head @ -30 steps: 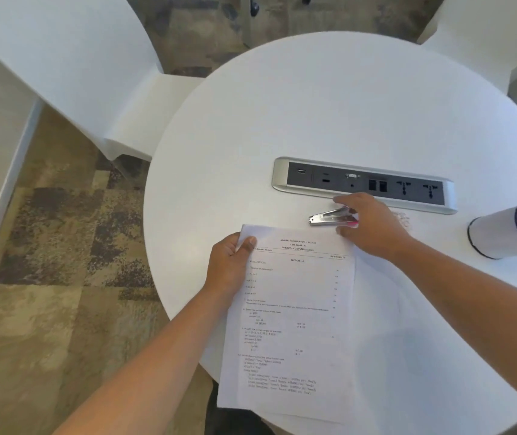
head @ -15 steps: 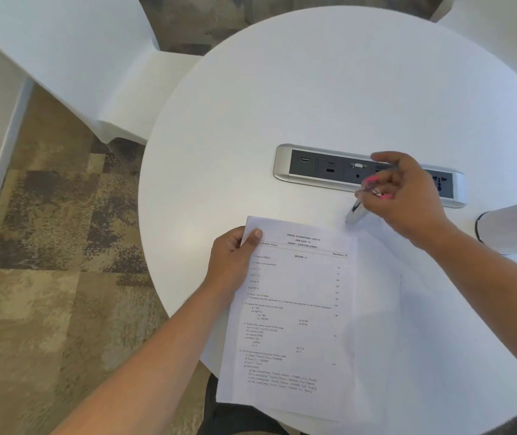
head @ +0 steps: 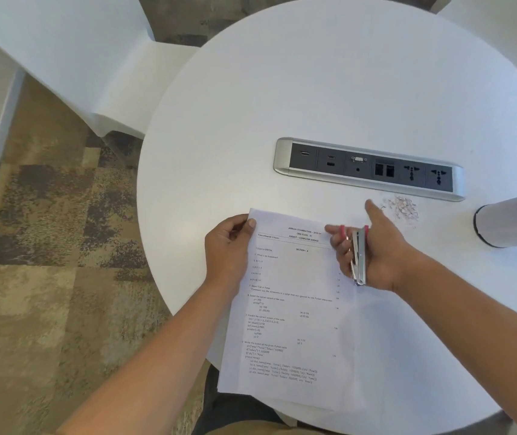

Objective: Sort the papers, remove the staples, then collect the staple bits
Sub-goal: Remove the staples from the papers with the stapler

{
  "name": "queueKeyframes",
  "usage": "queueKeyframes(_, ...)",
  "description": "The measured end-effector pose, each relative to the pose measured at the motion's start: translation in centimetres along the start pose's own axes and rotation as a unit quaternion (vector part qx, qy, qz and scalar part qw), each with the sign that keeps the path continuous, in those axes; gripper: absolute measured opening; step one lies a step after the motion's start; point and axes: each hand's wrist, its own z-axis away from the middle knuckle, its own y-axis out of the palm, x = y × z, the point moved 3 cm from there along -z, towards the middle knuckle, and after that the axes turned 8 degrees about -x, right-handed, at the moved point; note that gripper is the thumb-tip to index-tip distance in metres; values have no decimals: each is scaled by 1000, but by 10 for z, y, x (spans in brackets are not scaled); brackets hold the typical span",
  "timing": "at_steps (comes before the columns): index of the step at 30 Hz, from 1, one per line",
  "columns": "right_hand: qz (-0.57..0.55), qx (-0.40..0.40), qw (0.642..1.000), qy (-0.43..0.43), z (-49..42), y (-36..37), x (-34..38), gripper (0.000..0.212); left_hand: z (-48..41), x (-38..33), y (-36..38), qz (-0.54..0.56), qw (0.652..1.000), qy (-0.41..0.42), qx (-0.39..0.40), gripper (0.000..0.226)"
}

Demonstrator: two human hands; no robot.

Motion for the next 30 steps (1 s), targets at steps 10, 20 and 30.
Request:
queueKeyframes(10,311,-33,938,-147,21,15,14,21,2,-6,1,22,1000,8,1,11)
queueKeyframes(20,446,-37,814,-372,49,39,44,35,13,-19,6,25,998,33,41,9)
queueKeyframes(30,689,-57,477,-543,64,66,36,45,25,-26,11,8,993,90,80,16)
